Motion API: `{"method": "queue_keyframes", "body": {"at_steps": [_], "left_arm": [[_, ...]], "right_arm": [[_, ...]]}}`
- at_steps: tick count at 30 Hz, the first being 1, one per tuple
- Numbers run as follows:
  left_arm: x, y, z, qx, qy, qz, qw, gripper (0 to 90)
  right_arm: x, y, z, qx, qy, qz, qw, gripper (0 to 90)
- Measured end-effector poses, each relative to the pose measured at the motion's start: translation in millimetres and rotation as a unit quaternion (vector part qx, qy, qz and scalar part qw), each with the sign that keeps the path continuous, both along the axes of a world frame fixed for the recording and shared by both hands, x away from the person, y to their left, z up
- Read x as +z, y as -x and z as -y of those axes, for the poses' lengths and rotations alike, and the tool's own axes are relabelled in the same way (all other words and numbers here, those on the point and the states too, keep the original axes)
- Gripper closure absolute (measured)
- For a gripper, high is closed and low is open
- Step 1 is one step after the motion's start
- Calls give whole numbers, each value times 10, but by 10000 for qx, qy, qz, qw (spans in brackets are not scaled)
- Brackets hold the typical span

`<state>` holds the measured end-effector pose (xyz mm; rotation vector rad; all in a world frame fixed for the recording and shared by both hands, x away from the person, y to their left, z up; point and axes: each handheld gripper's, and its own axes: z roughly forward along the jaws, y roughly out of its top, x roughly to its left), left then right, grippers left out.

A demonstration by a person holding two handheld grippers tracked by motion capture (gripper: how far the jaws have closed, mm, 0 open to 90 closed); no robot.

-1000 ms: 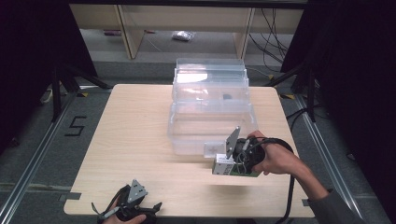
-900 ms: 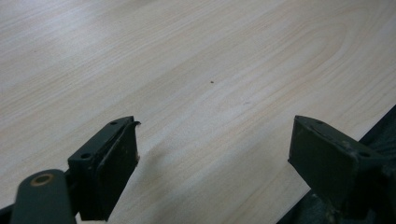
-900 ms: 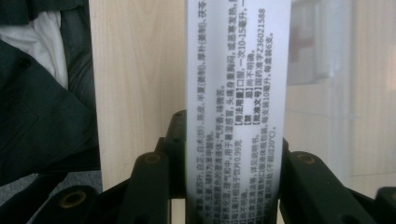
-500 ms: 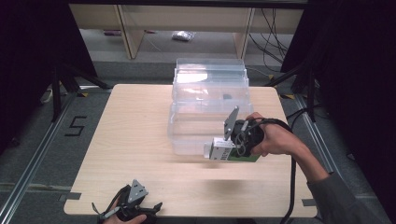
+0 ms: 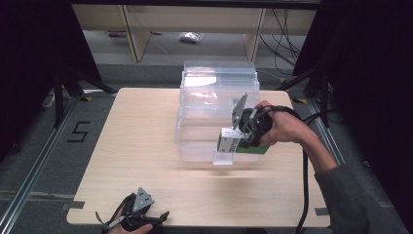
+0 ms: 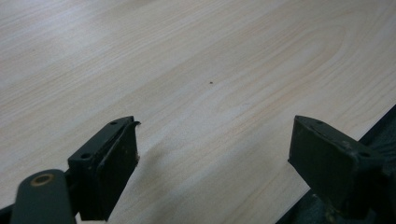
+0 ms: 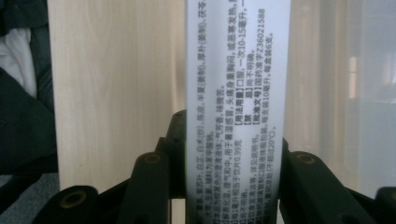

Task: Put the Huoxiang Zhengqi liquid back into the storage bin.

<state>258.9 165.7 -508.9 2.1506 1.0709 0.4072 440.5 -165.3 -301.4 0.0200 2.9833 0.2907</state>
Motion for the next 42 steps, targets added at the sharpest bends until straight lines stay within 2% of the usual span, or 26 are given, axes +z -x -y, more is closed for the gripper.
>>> {"method": "queue_keyframes", "body": {"at_steps": [1,4,7,8,9,10,11,13,14,16,17,19,20,21,22,23,25,28,29,31,32,34,35,36,37,42], "left_arm": [[5,0,-8,-49,-5,-46,10000,150],[-3,-3,-1,-18,14,-42,10000,150],[-8,-13,4,-11,-29,-40,10000,150],[-6,-10,3,-12,-18,-20,10000,150],[-3,-5,4,-9,23,-22,10000,150],[6,-2,-5,-68,7,-34,10000,150],[6,-3,-8,-74,2,-28,10000,150],[0,0,-3,-26,42,-43,10000,150],[-6,2,6,13,97,-42,9999,150],[-6,3,8,-1,97,-43,9999,150],[-5,2,6,5,97,-41,9999,150],[4,-1,-4,-43,71,-100,9999,150],[-7,0,5,20,114,-34,9999,150],[-6,-4,-1,20,50,-22,10000,150],[-6,-4,-1,20,50,-22,10000,150],[5,1,-4,-46,73,-112,9999,150],[-7,4,5,13,96,-45,9999,150],[0,1,2,-19,97,-78,9999,150],[4,-2,-9,-61,20,-80,9999,150],[-5,0,-1,-6,53,-48,10000,150],[-7,-8,-6,-20,-3,-37,10000,150],[3,-1,-7,-73,2,-68,10000,150],[-1,0,-3,-50,30,-61,10000,149],[-4,-1,-2,-29,43,-55,10000,150],[-10,-12,-11,-8,-22,-41,10000,150],[-7,-7,-7,-34,7,-66,10000,150]], "right_arm": [[23,-55,-1,-107,-16,13,9999,653],[28,-135,-1,-8,-59,33,10000,653],[22,-214,9,-131,-43,1,9999,652],[4,-253,11,-65,-66,-4,10000,653],[-28,-295,22,-283,83,-68,9995,653],[-28,-295,22,-283,83,-68,9995,653],[-53,-357,29,-92,49,-42,9999,652],[-111,-416,45,-347,119,-81,9993,653],[-141,-470,41,-147,119,-45,9998,653],[-158,-490,43,-205,148,-9,9997,653],[-194,-526,46,-387,175,-105,9990,653],[-212,-552,43,-369,177,-67,9991,653],[-233,-588,41,-282,161,-91,9994,653],[-271,-640,45,-252,146,-74,9995,653],[-271,-640,45,-252,146,-74,9995,653],[-287,-667,58,-373,201,-142,9990,652],[-303,-689,69,-342,139,-116,9993,653],[-339,-738,108,-440,144,-95,9989,652],[-370,-760,127,-476,191,-163,9985,653],[-394,-775,131,-424,124,-139,9989,653],[-411,-764,133,-599,220,-209,9977,652],[-471,-797,127,-389,209,-149,9989,652],[-493,-788,127,-513,236,-247,9981,652],[-514,-789,127,-514,232,-216,9982,652],[-544,-819,129,-377,248,-215,9987,652],[-626,-854,147,-435,206,-266,9985,652]]}}
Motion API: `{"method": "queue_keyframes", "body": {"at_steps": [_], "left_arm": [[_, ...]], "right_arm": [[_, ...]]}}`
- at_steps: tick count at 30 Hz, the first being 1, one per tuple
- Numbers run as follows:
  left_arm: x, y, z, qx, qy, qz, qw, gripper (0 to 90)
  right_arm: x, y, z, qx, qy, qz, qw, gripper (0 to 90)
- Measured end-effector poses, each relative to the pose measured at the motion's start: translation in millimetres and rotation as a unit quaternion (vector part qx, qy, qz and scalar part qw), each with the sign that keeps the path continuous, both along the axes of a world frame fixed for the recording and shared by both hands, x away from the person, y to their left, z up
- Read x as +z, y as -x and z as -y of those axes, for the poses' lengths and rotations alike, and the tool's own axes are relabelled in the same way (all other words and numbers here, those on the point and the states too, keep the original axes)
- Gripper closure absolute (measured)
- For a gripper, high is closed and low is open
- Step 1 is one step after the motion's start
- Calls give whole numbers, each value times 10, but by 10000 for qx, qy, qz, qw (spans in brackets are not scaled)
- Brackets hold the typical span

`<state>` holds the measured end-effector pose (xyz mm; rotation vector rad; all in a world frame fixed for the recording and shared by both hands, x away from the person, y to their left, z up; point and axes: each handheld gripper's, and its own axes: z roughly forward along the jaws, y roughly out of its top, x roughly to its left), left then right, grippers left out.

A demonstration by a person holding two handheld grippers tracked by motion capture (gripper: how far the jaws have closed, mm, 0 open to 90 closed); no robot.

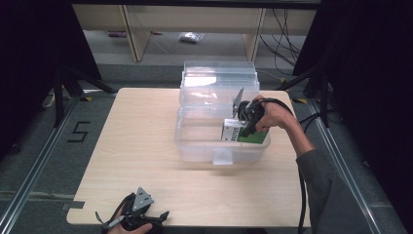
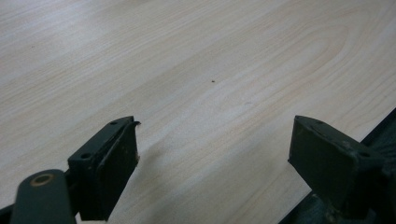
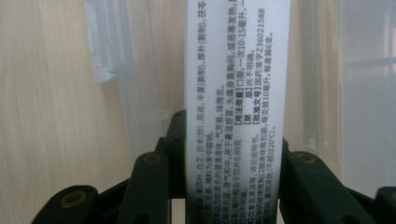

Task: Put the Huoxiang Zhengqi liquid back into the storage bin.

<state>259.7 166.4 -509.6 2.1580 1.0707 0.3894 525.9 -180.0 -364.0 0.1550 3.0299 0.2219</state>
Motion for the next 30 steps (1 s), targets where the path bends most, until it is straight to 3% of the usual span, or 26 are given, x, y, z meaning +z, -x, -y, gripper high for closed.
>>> {"method": "queue_keyframes", "body": {"at_steps": [2,4,5,6,9,11,15,20,21,24,25,28,29,30], "left_arm": [[-4,-5,4,-27,-21,-23,10000,150],[-18,-15,15,26,-20,3,10000,150],[-19,-14,19,14,-13,-20,10000,150],[-19,-14,19,14,-13,-20,10000,150],[-16,-15,17,-7,-43,-23,10000,150],[-17,-16,17,-4,-42,-27,10000,150],[-12,-10,16,5,-17,10,10000,150],[-8,-4,8,20,-16,15,10000,150],[-9,-2,10,31,-2,13,10000,150],[-5,-4,12,-17,-18,-7,10000,150],[-14,-10,17,37,-39,32,10000,149],[3,-7,3,-65,-39,-43,10000,150],[-3,-4,5,-32,-25,-21,10000,150],[-3,-4,5,-32,-25,-21,10000,150]], "right_arm": [[-51,-30,9,146,-35,-15,9999,652],[-109,-27,23,-82,108,-139,9998,652],[-142,-61,28,166,42,-63,9998,651],[-142,-61,28,166,42,-63,9998,651],[-170,-35,24,-142,199,-101,9996,651],[-216,-80,19,229,66,-84,9997,651],[-281,-74,38,-32,159,-158,9997,650],[-335,-95,57,63,133,-141,9998,649],[-334,-81,56,-126,233,-219,9994,648],[-335,-80,52,-111,213,-202,9995,647],[-351,-101,44,57,168,-134,9998,647],[-371,-111,37,166,211,-152,9995,646],[-383,-78,24,-99,195,-278,9994,646],[-383,-78,24,-99,195,-278,9994,646]]}}
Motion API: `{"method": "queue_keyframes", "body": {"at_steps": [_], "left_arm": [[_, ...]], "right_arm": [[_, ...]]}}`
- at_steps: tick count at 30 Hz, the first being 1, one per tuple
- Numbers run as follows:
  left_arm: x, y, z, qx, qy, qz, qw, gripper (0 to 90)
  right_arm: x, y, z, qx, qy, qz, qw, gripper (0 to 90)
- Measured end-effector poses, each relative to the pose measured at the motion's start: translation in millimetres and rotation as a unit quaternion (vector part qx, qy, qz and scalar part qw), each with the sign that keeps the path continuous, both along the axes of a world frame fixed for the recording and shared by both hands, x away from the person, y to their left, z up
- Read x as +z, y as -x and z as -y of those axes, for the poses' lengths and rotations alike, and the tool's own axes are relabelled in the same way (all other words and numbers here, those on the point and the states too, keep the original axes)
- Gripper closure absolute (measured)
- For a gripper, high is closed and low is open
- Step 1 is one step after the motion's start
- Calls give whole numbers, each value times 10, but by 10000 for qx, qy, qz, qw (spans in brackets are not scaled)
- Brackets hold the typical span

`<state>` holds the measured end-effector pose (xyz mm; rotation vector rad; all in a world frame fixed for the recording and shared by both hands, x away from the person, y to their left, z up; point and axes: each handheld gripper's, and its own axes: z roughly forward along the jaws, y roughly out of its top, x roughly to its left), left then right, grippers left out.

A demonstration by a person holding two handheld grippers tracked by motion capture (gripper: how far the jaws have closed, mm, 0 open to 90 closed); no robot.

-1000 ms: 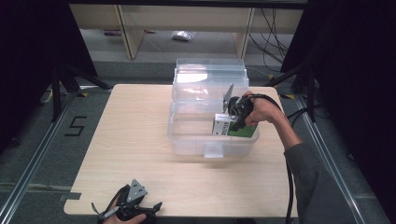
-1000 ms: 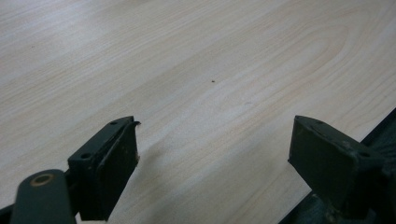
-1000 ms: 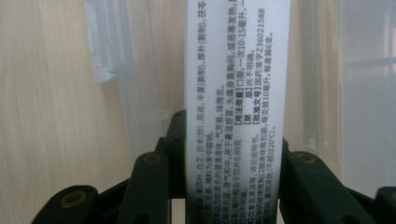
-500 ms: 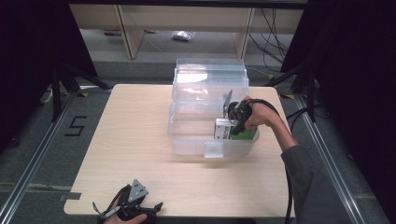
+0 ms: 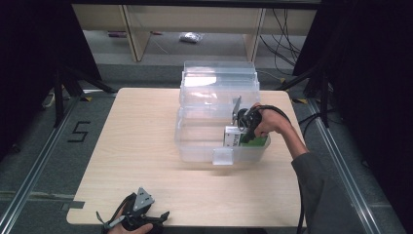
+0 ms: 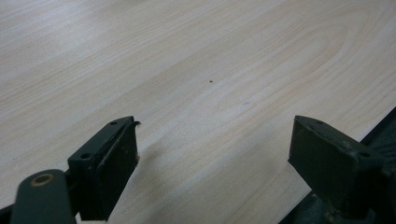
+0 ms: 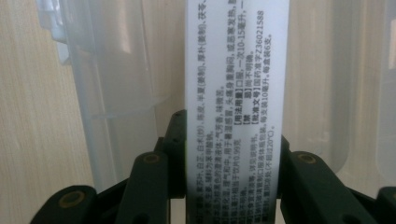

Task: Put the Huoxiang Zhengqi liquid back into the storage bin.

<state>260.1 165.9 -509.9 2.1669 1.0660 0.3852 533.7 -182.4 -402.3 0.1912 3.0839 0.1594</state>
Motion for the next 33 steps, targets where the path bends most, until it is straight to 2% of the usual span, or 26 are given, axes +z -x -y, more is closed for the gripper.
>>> {"method": "queue_keyframes", "body": {"at_steps": [1,2,3,4,8,10,11,12,14,15,16,17,20,21,23,24,25,27,28,29,30,31,32,33], "left_arm": [[1,1,0,-1,1,2,10000,150],[-1,3,5,22,30,18,10000,150],[-4,0,6,58,16,47,10000,150],[-4,0,6,58,16,47,10000,150],[-6,-3,6,51,10,45,10000,150],[-5,-3,6,31,-6,45,10000,150],[-8,-6,6,36,-6,59,10000,150],[-5,-4,9,53,-23,50,10000,150],[2,0,4,0,-10,17,10000,150],[-1,-2,4,-3,8,3,10000,150],[-9,-7,7,37,2,23,10000,150],[-6,-3,8,22,2,18,10000,150],[-5,-4,8,26,-6,41,10000,150],[-7,-6,11,56,-24,57,10000,150],[-3,-4,8,27,-15,53,10000,150],[10,2,2,-28,-50,42,10000,150],[12,4,4,-19,-45,45,10000,150],[11,3,6,-10,-40,56,10000,150],[12,5,6,-11,-38,56,10000,150],[17,14,8,-28,8,31,10000,150],[16,15,9,-27,10,23,10000,150],[13,13,10,-13,10,37,10000,150],[14,12,12,-4,30,39,10000,150],[13,1,3,-21,-41,52,10000,150]], "right_arm": [[-11,-9,-7,113,-61,4,9999,645],[-11,-4,-15,75,-13,1,10000,645],[-20,-11,-14,136,101,55,9998,644],[-30,-28,-16,265,77,58,9996,643],[-53,-33,-16,282,71,64,9996,641],[-78,-27,-15,296,92,-5,9995,640],[-84,-18,-14,265,117,8,9996,640],[-89,-4,-11,112,215,-35,9997,640],[-123,-30,-1,304,80,9,9995,636],[-118,-4,-11,142,122,-53,9998,634],[-133,-23,-2,279,109,-42,9995,631],[-127,-6,-6,166,184,-83,9997,623],[-111,-5,0,159,193,-53,9997,614],[-67,8,12,29,72,-123,9999,589],[-38,3,24,60,35,-79,9999,585],[43,24,49,-81,1,-25,10000,569],[86,45,57,-202,-169,-90,9996,569],[140,47,76,-184,-194,-32,9996,565],[188,46,97,-110,-284,31,9995,560],[241,74,111,-254,-329,70,9991,556],[284,79,128,-285,-379,119,9988,549],[328,103,150,-459,-426,118,9980,544],[347,92,165,-399,-494,143,9979,532],[371,102,187,-514,-531,175,9971,519]]}}
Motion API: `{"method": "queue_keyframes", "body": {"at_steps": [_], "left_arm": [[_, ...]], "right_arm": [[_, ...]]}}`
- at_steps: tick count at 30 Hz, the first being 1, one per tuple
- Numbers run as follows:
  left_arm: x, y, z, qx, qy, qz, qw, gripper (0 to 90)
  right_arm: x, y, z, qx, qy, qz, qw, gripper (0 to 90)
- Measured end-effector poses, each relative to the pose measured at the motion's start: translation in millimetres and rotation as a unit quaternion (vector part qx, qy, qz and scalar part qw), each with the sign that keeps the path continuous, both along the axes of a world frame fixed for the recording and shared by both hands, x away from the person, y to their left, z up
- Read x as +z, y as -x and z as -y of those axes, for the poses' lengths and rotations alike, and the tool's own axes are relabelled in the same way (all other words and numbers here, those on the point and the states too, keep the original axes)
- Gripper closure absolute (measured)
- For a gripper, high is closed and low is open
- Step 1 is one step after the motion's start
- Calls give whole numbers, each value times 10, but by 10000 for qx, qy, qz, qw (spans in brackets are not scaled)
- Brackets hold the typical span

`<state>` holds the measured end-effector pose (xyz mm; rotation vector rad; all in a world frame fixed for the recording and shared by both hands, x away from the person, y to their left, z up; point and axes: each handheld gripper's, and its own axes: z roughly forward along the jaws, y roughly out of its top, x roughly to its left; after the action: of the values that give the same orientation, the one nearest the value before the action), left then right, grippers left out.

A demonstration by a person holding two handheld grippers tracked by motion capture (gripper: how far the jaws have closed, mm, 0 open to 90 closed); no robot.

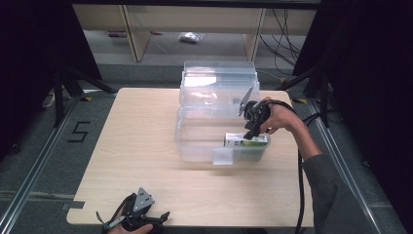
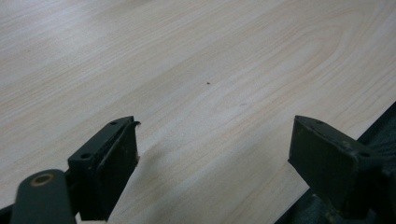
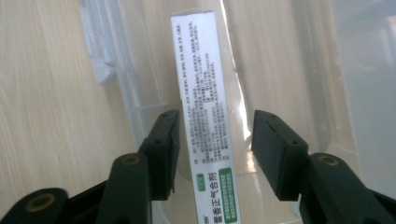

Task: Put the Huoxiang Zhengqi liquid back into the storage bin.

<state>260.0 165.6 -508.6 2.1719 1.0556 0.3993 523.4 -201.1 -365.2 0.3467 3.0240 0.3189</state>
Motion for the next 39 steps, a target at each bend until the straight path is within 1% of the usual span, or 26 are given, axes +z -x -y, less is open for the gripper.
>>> {"method": "queue_keyframes", "body": {"at_steps": [1,2,3,4,5,6,9,10,11,12,13,14,15,16,17,18,19,22,23,28,29,31,33,34,38,39], "left_arm": [[7,-2,-5,-8,2,-13,10000,150],[2,-4,-6,26,19,-7,10000,150],[2,-4,-6,26,19,-7,10000,150],[-5,-8,-2,62,27,-19,10000,150],[-5,-8,-2,62,27,-19,10000,150],[-2,-6,-4,47,34,-12,10000,150],[2,-5,-5,27,37,-9,10000,150],[-2,-5,-4,32,28,-3,10000,150],[-2,-5,-4,32,28,-3,10000,150],[-9,-5,7,81,56,23,9999,150],[3,-1,-1,16,18,-4,10000,150],[9,3,-4,19,10,25,10000,149],[9,3,-4,19,10,25,10000,149],[11,3,-7,26,41,5,10000,149],[11,3,-7,26,41,5,10000,149],[9,0,-7,26,53,-4,10000,149],[9,-2,-7,22,50,-9,10000,149],[4,1,-2,35,33,29,10000,149],[4,1,-2,35,33,29,10000,149],[2,-1,-2,40,60,64,10000,149],[2,-1,-2,40,60,64,10000,149],[2,1,-2,38,80,51,9999,149],[-2,-4,-2,25,71,66,9999,149],[8,4,-3,10,73,45,10000,149],[8,2,-6,15,70,62,10000,149],[8,3,-6,11,68,60,10000,149]], "right_arm": [[12,1,15,-19,-72,39,10000,506],[40,47,25,-405,-143,-25,9991,458],[40,47,25,-405,-143,-25,9991,458],[72,50,50,-529,-369,40,9979,442],[72,50,50,-529,-369,40,9979,442],[114,66,77,-660,-666,95,9956,418],[146,90,99,-760,-766,214,9939,396],[169,122,117,-930,-861,286,9915,370],[183,132,134,-961,-929,326,9905,368],[183,132,134,-961,-929,326,9905,368],[191,151,141,-1049,-1002,329,9889,365],[211,176,159,-1156,-1018,422,9872,340],[211,176,159,-1156,-1018,422,9872,340],[232,200,180,-1271,-1116,460,9845,337],[232,200,180,-1271,-1116,460,9845,337],[234,197,193,-1264,-1221,495,9832,332],[242,218,200,-1395,-1263,446,9811,326],[238,234,232,-1579,-1380,579,9761,305],[238,234,232,-1579,-1380,579,9761,305],[229,319,240,-1763,-1573,635,9696,286],[229,319,240,-1763,-1573,635,9696,286],[224,355,236,-1866,-1619,580,9673,275],[219,366,246,-1877,-1655,633,9661,272],[215,353,277,-1951,-1705,680,9635,263],[209,359,303,-2021,-1720,701,9616,257],[213,375,304,-2196,-1688,619,9589,256]]}}
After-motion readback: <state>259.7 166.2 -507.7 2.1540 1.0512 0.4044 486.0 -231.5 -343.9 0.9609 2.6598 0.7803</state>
